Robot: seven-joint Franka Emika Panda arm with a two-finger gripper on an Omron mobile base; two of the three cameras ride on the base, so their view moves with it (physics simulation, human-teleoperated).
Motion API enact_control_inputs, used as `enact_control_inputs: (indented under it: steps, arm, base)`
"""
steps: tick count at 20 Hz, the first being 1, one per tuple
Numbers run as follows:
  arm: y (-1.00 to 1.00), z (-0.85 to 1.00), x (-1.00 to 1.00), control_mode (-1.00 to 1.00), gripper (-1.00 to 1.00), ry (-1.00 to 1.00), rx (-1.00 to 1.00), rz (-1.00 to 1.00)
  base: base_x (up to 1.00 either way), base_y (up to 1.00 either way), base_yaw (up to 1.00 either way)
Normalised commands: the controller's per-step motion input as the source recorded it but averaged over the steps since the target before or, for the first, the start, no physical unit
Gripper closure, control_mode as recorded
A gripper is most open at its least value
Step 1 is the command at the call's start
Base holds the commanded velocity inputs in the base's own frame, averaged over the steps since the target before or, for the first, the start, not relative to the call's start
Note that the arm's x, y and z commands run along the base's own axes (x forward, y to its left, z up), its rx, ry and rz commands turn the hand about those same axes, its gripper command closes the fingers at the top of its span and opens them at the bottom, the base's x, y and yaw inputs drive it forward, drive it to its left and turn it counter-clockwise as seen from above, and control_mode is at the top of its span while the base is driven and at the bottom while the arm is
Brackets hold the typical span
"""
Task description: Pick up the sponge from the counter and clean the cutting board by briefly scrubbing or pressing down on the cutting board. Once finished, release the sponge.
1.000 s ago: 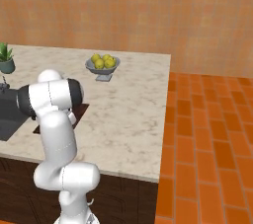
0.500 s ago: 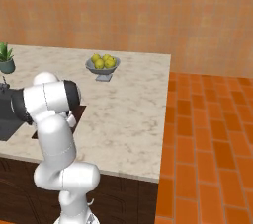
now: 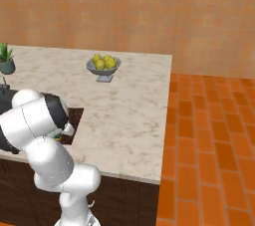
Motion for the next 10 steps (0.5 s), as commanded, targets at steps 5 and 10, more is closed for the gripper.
enact_control_inputs:
  steps: [5, 10]
  arm:
    - [-0.29, -0.47, -0.91, -1.0, 1.0, -0.09, 0.0, 0.0]
    - [-0.2, -0.24, 0.36, -1.0, 1.0, 0.26, 0.04, 0.0]
  base:
    - [0.0, 0.0, 0.0]
    - [0.0, 0.0, 0.0]
